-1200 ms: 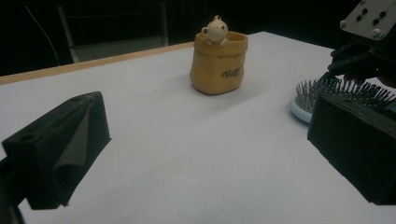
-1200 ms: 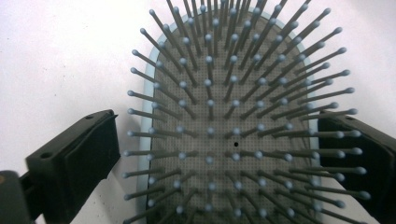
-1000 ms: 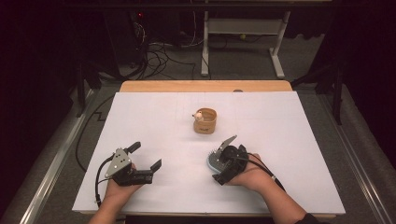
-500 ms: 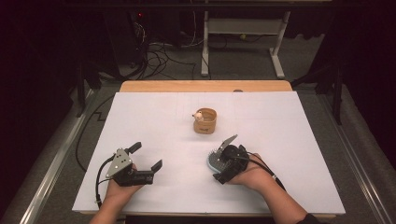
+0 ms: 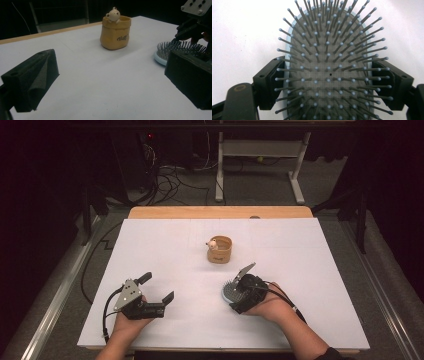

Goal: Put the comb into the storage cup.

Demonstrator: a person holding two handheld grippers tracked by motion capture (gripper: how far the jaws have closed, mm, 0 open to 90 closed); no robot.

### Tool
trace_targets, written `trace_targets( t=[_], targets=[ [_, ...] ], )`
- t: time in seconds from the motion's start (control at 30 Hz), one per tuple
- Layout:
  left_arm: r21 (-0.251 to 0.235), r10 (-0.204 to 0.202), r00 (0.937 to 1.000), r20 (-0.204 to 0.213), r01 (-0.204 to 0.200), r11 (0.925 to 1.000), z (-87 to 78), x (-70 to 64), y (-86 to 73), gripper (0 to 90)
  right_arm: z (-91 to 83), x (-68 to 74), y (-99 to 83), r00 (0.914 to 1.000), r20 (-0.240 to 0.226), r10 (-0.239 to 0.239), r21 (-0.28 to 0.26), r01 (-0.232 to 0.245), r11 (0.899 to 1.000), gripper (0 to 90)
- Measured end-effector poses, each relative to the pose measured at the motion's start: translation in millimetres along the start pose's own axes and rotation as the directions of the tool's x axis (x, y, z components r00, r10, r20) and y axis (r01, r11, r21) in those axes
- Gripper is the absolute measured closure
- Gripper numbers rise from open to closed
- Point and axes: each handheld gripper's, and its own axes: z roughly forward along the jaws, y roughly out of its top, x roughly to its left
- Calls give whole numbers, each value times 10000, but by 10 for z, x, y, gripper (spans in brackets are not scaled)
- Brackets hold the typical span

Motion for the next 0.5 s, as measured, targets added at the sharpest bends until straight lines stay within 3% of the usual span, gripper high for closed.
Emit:
trace_targets(
  t=[0.5],
  targets=[
    [58, -26, 10000, -87, 26, 10000, 6, 15, -4, 2, 1, 7, 3, 10000, 40, 86, 55, -86, 9999, 203]
  ],
)
